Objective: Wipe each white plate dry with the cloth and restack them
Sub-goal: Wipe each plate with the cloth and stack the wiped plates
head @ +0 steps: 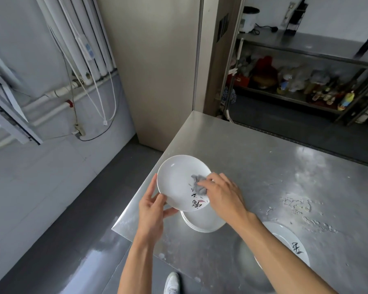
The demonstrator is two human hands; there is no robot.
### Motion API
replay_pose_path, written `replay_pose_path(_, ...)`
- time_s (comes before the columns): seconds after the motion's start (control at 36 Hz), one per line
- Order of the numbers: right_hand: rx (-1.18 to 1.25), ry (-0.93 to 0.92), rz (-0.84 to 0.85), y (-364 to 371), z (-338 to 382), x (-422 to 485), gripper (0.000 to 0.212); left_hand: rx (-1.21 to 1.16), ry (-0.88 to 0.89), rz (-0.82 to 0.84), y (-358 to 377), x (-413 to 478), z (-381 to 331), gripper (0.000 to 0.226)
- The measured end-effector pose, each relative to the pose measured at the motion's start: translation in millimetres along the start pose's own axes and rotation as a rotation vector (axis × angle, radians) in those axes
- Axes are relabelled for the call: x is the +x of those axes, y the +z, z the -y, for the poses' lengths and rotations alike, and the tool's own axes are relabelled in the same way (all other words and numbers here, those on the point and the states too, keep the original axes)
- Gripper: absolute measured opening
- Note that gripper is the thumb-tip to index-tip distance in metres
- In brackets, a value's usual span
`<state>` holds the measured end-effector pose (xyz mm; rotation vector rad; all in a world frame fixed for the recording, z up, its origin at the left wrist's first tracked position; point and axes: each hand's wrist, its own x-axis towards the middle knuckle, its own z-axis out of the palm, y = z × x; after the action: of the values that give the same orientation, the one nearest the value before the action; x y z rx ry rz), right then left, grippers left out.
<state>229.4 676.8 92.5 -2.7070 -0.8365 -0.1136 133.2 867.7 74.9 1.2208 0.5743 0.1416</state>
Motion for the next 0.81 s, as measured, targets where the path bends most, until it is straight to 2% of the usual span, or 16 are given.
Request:
replay_pose_path(0.06,-0.022,0.12,0.0,-4.5,-6.3,2.7,0.039,0.009,-0.001,-0.004,2.6,-0.2,-0.9,0.07)
replay_pose_path(0.14,0.081,0.288,-0.021,-9.0,-15.9,2.1,0.034,0.007,0.0,-0.018,3.6,-0.8,-1.0,0.07)
replay_pose_path(0.22,0.14,0.347,-0.011,-10.3,-21.7,-3.6,0.027,-0.036,0.023,-0.034,1.5,-1.0,-3.0,0.062)
replay_pose_path(0.33,0.155,0.229,-0.025,-7.8,-15.2,-14.2,0.051,-0.11,0.036,-0.062,1.9,0.5,-6.0,0.054)
replay_pose_path(0.39,0.124,0.131,-0.042,-6.6,-5.9,-18.4,0.056,-0.117,0.034,-0.067,3.3,2.0,-6.2,0.054)
replay_pose_path(0.56,0.015,-0.087,-0.218,2.6,14.8,-22.9,0.028,-0.142,-0.018,-0.028,12.0,0.0,-3.7,0.051)
replay_pose_path(0.69,-0.076,-0.16,-0.287,4.9,6.9,-25.6,0.017,-0.153,-0.076,0.005,10.5,0.4,-3.9,0.043)
replay_pose_path(0.75,-0.083,-0.163,-0.296,4.9,3.9,-25.6,0.014,-0.096,-0.123,0.032,9.4,3.6,-0.9,0.039)
replay_pose_path(0.81,-0.09,-0.144,-0.277,4.3,0.8,-25.3,0.012,0.02,-0.166,-0.026,9.7,6.6,5.4,0.046)
